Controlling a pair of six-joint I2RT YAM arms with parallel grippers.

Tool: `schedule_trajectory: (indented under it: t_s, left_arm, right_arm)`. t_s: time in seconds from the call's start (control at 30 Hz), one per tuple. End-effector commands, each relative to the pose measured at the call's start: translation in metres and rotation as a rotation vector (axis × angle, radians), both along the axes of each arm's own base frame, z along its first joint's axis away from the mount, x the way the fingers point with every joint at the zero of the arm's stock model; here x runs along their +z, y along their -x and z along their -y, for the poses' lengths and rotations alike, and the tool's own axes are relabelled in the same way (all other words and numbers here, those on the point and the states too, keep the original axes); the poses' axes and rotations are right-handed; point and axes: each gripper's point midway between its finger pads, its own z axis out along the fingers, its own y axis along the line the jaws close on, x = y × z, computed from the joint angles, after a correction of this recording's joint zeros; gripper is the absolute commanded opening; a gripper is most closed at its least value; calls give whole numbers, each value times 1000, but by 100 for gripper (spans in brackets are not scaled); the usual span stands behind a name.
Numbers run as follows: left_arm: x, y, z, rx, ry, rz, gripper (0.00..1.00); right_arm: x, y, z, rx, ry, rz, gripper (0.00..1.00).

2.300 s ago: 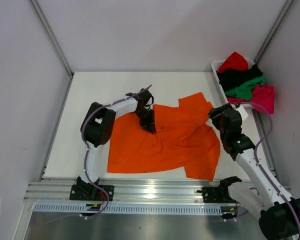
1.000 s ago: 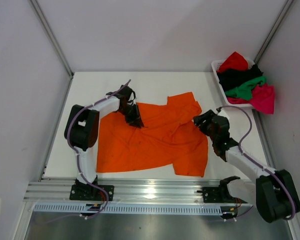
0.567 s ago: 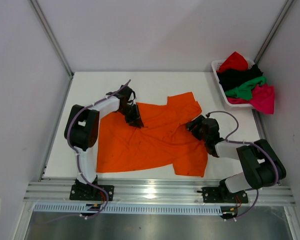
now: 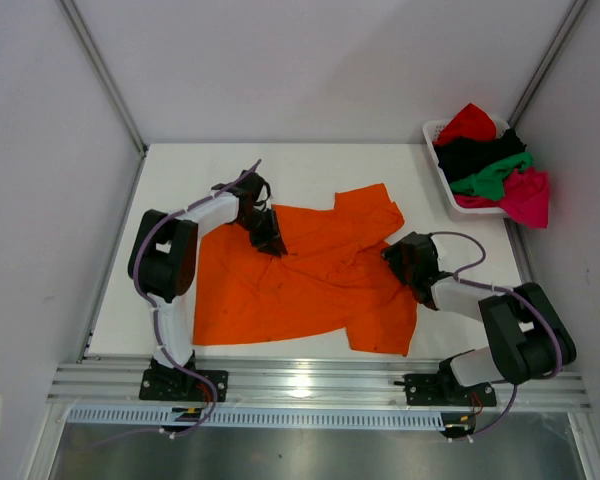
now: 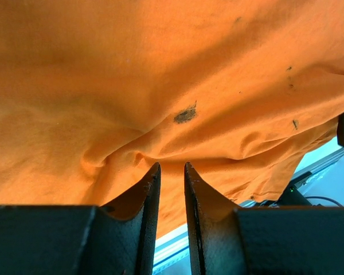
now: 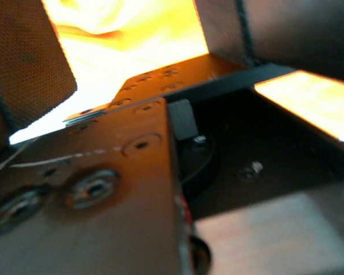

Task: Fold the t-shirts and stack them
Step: Fold the tshirt

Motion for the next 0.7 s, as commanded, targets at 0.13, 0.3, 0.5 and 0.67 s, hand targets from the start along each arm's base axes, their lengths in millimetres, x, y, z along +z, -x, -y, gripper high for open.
schedule_trajectory:
  t_s: [0.13, 0.3, 0.5, 0.67]
  left_arm:
    - [33, -12, -2, -7, 28, 94, 26]
    - [34, -14, -6, 4, 29, 94, 26]
    - [36, -16, -3, 9, 51, 94, 26]
    - [36, -14, -3, 6, 57, 87, 26]
  right_arm:
    - [23, 36, 45, -166, 84, -46, 61]
    - [52, 50, 60, -195, 104, -7, 62]
    - [84, 40, 51, -119, 102, 136, 62]
    - [70, 18, 20, 8, 65, 134, 62]
